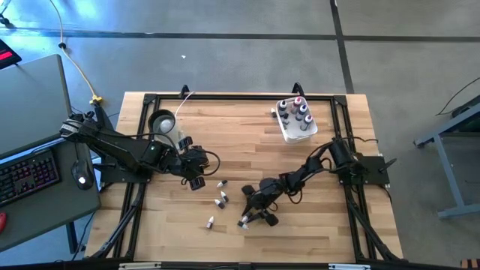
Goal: Pick & Place food coloring
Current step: Put the bottom small violet food coloring bottle into the white bin, then put the small red food coloring bottle into the white bin
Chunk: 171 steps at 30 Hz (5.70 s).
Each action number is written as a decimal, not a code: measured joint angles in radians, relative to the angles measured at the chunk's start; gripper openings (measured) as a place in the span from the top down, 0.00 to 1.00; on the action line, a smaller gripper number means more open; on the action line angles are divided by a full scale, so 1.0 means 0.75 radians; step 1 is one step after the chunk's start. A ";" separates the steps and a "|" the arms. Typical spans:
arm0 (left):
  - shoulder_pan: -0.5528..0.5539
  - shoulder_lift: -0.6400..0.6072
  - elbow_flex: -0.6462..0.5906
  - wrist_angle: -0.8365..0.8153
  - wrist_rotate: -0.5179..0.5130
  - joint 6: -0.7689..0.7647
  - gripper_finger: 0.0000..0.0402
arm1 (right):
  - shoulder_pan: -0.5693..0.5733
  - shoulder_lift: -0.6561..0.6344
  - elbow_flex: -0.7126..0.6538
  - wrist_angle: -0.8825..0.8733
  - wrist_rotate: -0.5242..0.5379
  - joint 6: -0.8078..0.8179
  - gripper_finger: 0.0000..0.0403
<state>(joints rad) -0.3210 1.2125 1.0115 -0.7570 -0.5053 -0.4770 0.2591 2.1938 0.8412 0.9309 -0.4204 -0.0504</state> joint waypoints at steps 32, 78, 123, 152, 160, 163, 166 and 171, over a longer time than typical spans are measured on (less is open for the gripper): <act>0.000 0.000 0.000 -0.001 -0.003 0.000 0.68 | -0.303 -0.905 -0.008 -0.724 0.424 -0.189 0.80; 0.000 0.001 0.000 0.009 0.004 -0.039 0.68 | -0.221 0.051 0.305 -0.406 0.473 -0.023 0.66; 0.000 0.001 0.000 0.011 0.013 -0.044 0.68 | -1.046 -1.080 -0.139 -1.762 0.896 0.097 0.88; 0.000 0.001 0.000 0.011 0.010 -0.046 0.68 | -0.764 -0.801 0.367 -1.774 0.892 0.167 0.78; -0.001 0.001 0.000 0.011 0.010 -0.046 0.68 | -0.814 -0.439 0.510 -1.879 1.002 0.161 0.78; -0.001 0.001 0.000 0.011 0.010 -0.046 0.68 | -0.853 -0.359 0.565 -2.004 1.079 0.173 0.79; 0.000 0.001 0.000 0.010 0.010 -0.046 0.68 | -0.892 -0.332 0.592 -2.089 1.075 0.231 0.80; 0.000 0.001 0.000 0.010 0.010 -0.046 0.68 | -0.928 -0.332 0.582 -2.192 1.123 0.243 0.82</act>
<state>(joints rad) -0.3210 1.2129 1.0115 -0.7498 -0.4976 -0.5114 -0.4370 1.9446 1.2776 -0.7130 0.4219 0.1315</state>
